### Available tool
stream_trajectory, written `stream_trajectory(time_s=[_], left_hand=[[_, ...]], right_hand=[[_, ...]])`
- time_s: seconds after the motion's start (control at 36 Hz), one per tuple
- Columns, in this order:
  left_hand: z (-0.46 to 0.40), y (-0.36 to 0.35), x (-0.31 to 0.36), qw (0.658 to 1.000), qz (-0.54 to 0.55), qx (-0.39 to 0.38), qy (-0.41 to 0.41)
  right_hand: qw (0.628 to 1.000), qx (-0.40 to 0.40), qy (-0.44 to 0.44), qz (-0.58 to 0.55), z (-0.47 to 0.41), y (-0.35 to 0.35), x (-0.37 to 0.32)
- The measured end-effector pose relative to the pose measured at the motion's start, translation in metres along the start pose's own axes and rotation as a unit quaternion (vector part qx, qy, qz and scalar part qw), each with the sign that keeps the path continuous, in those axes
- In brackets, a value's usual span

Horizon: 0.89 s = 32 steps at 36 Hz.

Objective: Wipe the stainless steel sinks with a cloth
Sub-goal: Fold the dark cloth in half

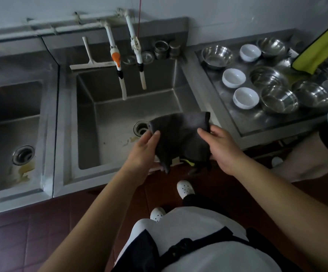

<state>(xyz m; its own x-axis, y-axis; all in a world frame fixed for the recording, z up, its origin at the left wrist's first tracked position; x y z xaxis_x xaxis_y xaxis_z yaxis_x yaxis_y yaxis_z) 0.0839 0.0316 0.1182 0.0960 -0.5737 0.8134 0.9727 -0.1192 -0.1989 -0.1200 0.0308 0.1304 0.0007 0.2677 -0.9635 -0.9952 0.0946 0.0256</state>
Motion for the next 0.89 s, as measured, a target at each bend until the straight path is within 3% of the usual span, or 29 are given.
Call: stream_trajectory(time_s=[0.11,0.28,0.39,0.47,0.56,0.67,0.72,0.83,0.89], left_hand=[[-0.002,-0.025,0.028,0.999,0.005,0.018,-0.041],[0.003,-0.081,0.056,0.996,0.011,-0.019,-0.092],[-0.007,-0.09,0.058,0.996,0.043,-0.057,-0.046],[-0.009,-0.09,0.067,0.994,0.006,-0.109,-0.025],[-0.015,-0.07,0.08,0.996,-0.083,-0.04,-0.022],[-0.02,-0.032,0.119,0.978,-0.115,0.114,-0.132],[-0.027,-0.028,0.133,0.973,-0.155,0.089,-0.143],[-0.057,-0.049,0.133,0.988,-0.125,-0.062,-0.064],[-0.077,-0.054,0.125,0.989,-0.14,-0.02,-0.037]], right_hand=[[0.997,-0.026,0.073,0.03,-0.01,-0.024,-0.033],[0.975,-0.178,0.093,-0.097,-0.013,-0.059,-0.048],[0.975,-0.183,0.088,-0.085,-0.029,-0.043,-0.043],[0.979,-0.161,0.075,-0.104,-0.045,-0.027,-0.043],[0.98,-0.157,0.045,-0.113,-0.065,-0.015,-0.053],[0.959,-0.24,-0.007,-0.152,-0.093,0.0,-0.067],[0.936,-0.299,-0.014,-0.186,-0.102,0.009,-0.077],[0.928,-0.35,-0.03,-0.128,-0.118,0.023,-0.07],[0.932,-0.348,-0.044,-0.088,-0.124,0.028,-0.056]])
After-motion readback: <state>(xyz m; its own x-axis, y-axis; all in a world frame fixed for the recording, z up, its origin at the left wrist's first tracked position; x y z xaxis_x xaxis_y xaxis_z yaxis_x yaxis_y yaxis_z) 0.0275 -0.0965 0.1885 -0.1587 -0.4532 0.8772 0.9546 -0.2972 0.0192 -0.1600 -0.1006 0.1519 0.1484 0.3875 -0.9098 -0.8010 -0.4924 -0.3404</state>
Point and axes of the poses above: each hand's wrist, its own z-axis away from the middle knuckle, its own y-axis out of the back of the hand, x = y × z, the point moved 6 cm from there along -z, towards the middle knuckle, and after that the axes turned 6 degrees about y, right-handed, at the moved point
